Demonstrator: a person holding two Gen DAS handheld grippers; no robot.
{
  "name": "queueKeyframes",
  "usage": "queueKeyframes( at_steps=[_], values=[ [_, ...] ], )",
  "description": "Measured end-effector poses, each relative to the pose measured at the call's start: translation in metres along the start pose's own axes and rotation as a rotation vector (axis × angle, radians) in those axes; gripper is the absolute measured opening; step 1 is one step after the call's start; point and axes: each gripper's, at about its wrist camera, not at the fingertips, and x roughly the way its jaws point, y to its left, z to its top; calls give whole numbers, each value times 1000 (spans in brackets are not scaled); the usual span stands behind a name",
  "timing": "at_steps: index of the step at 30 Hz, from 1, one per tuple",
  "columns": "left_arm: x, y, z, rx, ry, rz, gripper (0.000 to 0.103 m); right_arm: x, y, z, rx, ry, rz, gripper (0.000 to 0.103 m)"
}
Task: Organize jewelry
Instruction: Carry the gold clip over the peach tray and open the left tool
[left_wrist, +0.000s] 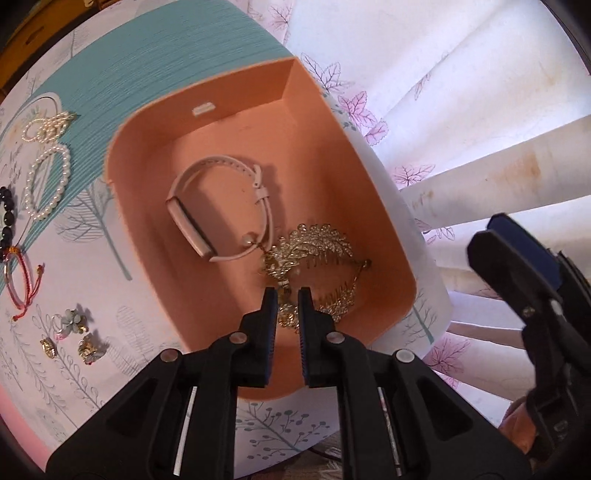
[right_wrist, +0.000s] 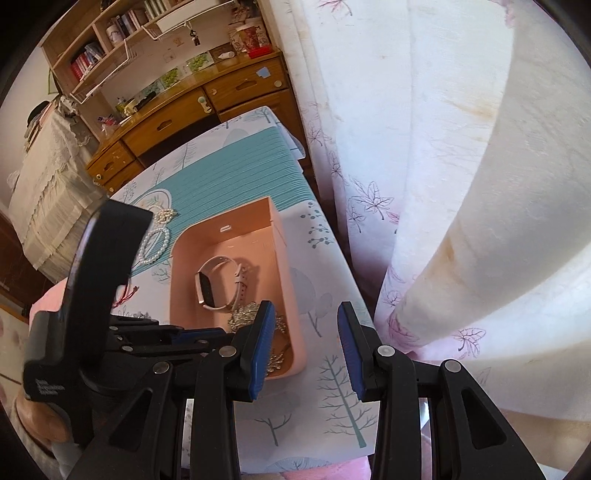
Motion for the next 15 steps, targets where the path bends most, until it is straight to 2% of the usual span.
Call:
queueKeyframes(
  at_steps=[9,15],
  values=[
    [-41,31,-29,-27,-131,1,12,7,28,4,-54,9,32,36],
    [-64,74,-61,-108,-236,-2,12,17,56,3,-118,28,61,36]
  ],
)
